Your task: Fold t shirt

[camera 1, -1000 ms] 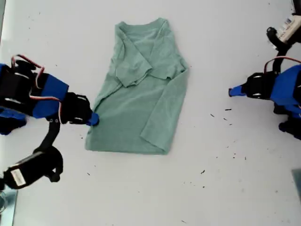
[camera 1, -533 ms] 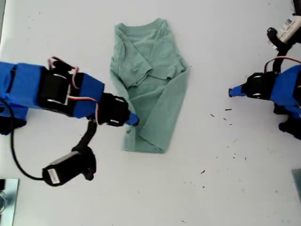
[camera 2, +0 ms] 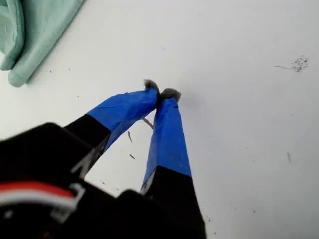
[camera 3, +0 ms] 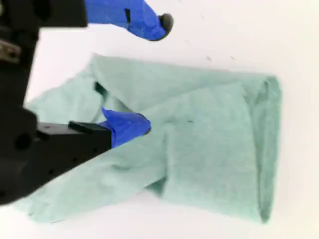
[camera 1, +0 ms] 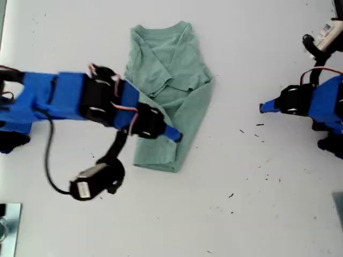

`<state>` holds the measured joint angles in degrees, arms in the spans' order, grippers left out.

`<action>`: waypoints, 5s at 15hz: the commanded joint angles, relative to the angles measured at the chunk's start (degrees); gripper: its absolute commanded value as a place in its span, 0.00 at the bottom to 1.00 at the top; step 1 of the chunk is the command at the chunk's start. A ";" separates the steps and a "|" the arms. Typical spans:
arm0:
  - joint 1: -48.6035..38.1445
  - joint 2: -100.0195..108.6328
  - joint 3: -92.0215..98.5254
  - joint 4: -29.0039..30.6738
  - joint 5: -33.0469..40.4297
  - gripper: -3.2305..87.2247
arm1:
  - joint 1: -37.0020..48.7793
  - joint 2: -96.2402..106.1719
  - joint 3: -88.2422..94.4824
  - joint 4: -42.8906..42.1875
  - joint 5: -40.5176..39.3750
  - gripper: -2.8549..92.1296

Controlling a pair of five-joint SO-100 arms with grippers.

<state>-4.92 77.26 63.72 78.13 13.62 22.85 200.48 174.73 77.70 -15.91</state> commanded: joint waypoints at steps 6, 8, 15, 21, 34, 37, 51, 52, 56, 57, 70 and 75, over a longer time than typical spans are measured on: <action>-4.22 89.21 96.24 -20.57 -15.29 0.11 | -0.18 0.44 3.25 -1.23 -1.41 0.08; -1.32 103.89 108.54 -21.18 -21.53 0.03 | 0.00 0.44 3.25 -1.14 -1.05 0.05; 2.11 68.29 66.97 -10.72 -18.90 0.26 | -12.48 -41.57 -40.52 -2.02 3.69 0.23; 4.22 20.74 15.12 5.63 -6.59 0.31 | -23.12 -103.71 -110.92 13.62 1.14 0.37; 10.81 -5.80 24.35 -20.83 -9.67 0.03 | -26.89 -139.39 -115.40 -5.62 1.85 0.02; 12.83 1.85 20.30 -21.62 -7.73 0.03 | -29.79 -130.61 -115.49 -2.02 -1.05 0.02; -0.97 11.60 5.01 -10.37 0.44 0.03 | -11.60 -93.08 -92.99 -5.62 -14.15 0.02; -4.83 11.69 6.33 -10.37 2.20 0.03 | -7.47 -91.67 -89.21 -7.91 -16.08 0.02; -11.78 19.42 9.67 -8.26 9.40 0.42 | 1.67 -83.58 -82.18 -11.95 -21.53 0.49; -14.24 27.25 16.96 -8.09 7.82 0.42 | 5.62 -76.99 -77.87 -11.69 -20.92 0.44; -3.34 129.02 120.67 -17.23 -20.21 0.18 | 15.91 -1.23 3.69 -1.76 -5.62 0.32; 2.37 129.02 121.38 -18.11 -14.15 0.20 | 16.79 0.35 2.99 -0.35 -28.04 0.26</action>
<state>-4.04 206.02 184.66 61.00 -0.79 38.94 200.57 174.73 77.87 -42.19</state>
